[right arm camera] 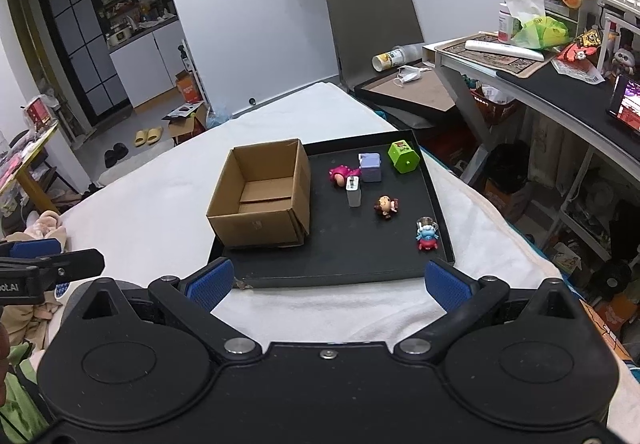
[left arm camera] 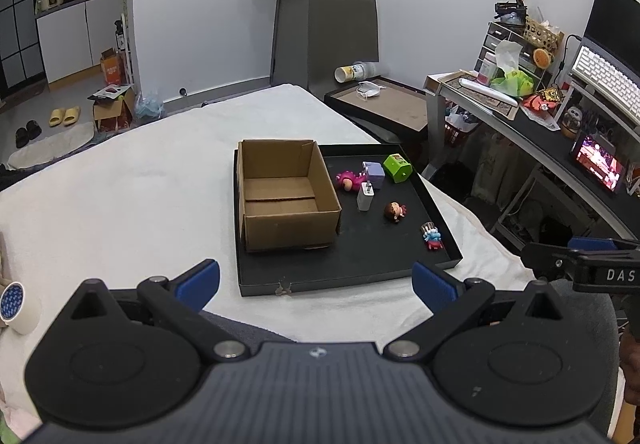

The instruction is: Organize rigid objects

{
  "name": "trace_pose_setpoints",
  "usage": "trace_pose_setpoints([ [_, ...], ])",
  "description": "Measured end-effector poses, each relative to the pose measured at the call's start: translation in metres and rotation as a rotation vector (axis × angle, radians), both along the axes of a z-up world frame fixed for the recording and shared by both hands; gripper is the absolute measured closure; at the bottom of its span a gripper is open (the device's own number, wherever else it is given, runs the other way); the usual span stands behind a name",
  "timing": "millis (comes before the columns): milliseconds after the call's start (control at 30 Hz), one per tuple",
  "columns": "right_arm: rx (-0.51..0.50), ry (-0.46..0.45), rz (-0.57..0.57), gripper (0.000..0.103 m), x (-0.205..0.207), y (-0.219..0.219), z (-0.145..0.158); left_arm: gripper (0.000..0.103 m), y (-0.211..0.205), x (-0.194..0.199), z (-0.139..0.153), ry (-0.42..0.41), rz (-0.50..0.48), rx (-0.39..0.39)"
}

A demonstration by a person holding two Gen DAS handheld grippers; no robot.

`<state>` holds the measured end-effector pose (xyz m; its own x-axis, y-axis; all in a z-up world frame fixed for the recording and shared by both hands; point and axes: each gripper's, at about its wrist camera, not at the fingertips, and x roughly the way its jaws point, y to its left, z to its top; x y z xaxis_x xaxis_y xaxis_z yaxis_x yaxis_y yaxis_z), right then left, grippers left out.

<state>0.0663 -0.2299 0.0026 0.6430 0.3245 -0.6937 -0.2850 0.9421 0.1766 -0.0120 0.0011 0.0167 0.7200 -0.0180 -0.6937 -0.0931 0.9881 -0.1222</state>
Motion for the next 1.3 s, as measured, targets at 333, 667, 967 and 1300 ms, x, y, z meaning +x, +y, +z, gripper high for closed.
trace_pose_setpoints([
  [333, 0.005, -0.002, 0.001, 0.000, -0.001, -0.002, 0.000, 0.001, -0.006, 0.002, 0.000, 0.006, -0.006, 0.017],
  [667, -0.001, 0.003, -0.001, 0.000, 0.000, -0.002, -0.001, 0.001, -0.008, 0.002, -0.004, 0.006, -0.007, 0.024],
  [967, -0.006, 0.008, 0.001, 0.000, 0.001, -0.002, -0.003, 0.001, -0.006, 0.005, -0.008, 0.012, -0.005, 0.014],
  [1300, -0.026, 0.034, -0.005, 0.000, 0.014, 0.003, -0.011, 0.001, 0.001, 0.019, -0.014, 0.033, -0.009, 0.007],
])
